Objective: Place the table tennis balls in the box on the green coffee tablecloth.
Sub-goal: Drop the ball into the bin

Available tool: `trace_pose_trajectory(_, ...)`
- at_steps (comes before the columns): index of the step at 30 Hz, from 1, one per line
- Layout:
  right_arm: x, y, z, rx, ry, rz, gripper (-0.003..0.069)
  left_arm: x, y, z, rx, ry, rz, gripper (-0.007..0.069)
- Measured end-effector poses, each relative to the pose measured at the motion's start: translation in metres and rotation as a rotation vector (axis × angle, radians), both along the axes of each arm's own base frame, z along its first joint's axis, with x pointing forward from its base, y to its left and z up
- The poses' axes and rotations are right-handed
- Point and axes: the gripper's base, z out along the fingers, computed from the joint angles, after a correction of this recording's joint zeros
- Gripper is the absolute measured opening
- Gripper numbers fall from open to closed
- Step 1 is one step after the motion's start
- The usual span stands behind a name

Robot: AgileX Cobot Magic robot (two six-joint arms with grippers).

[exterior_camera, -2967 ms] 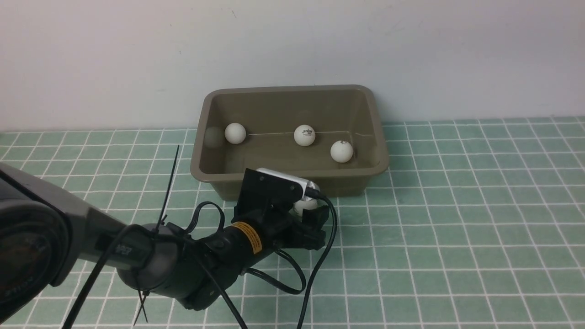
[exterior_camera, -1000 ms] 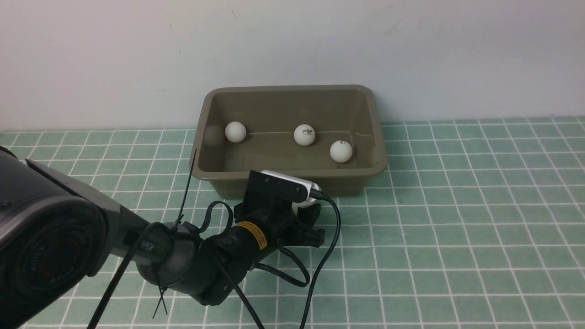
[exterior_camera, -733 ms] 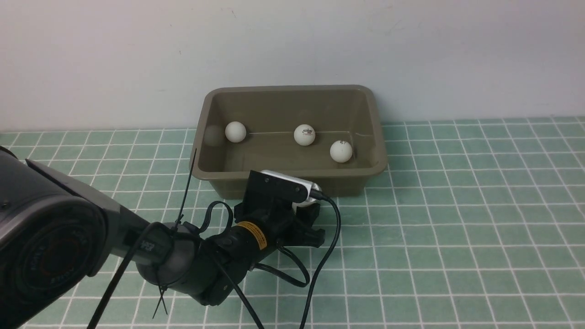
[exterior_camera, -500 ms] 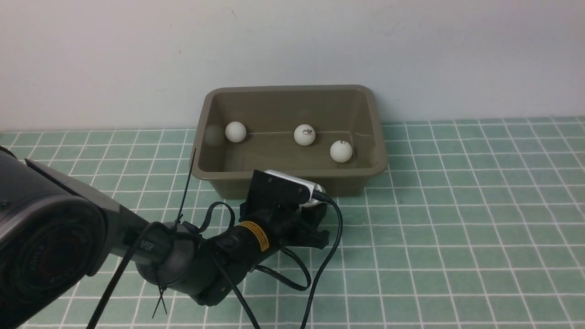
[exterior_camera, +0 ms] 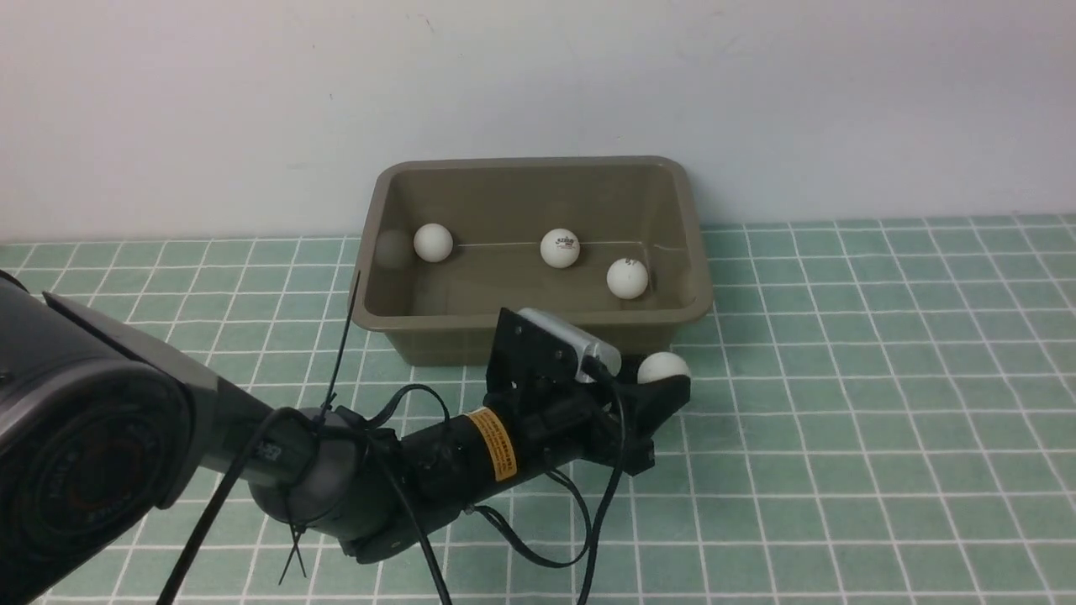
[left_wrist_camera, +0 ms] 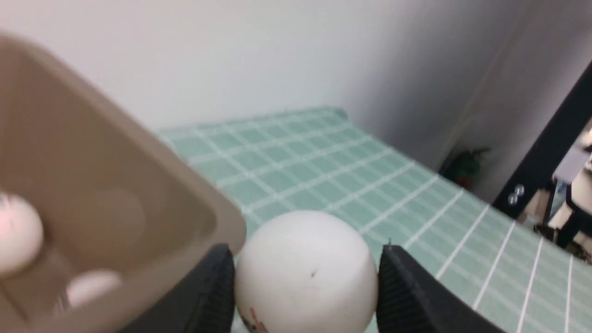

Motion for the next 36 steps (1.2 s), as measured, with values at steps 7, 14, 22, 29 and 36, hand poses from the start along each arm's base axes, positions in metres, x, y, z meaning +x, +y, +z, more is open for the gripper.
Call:
trace_pose_trajectory(7, 0.000, 0.000, 0.000, 0.001, -0.002, 0.000, 0.0445, 0.005, 0.013, 0.028, -0.015, -0.064, 0.025, 0.0352)
trace_pose_trajectory(14, 0.000, 0.000, 0.000, 0.001, -0.004, -0.001, 0.0445, 0.020, 0.048, 0.047, 0.171, -0.011, 0.117, 0.0352)
trace_pose_trajectory(22, 0.000, 0.001, 0.000, 0.011, -0.002, 0.003, 0.0445, 0.050, 0.085, 0.053, 0.396, 0.045, 0.276, 0.0352)
trace_pose_trajectory(29, 0.000, 0.002, 0.000, 0.028, 0.002, 0.009, 0.0445, 0.073, 0.098, 0.061, 0.552, -0.017, 0.298, 0.0352)
trace_pose_trajectory(36, 0.001, 0.002, 0.003, 0.036, -0.025, 0.004, 0.0445, 0.082, 0.098, 0.061, 0.671, -0.056, 0.264, 0.0381)
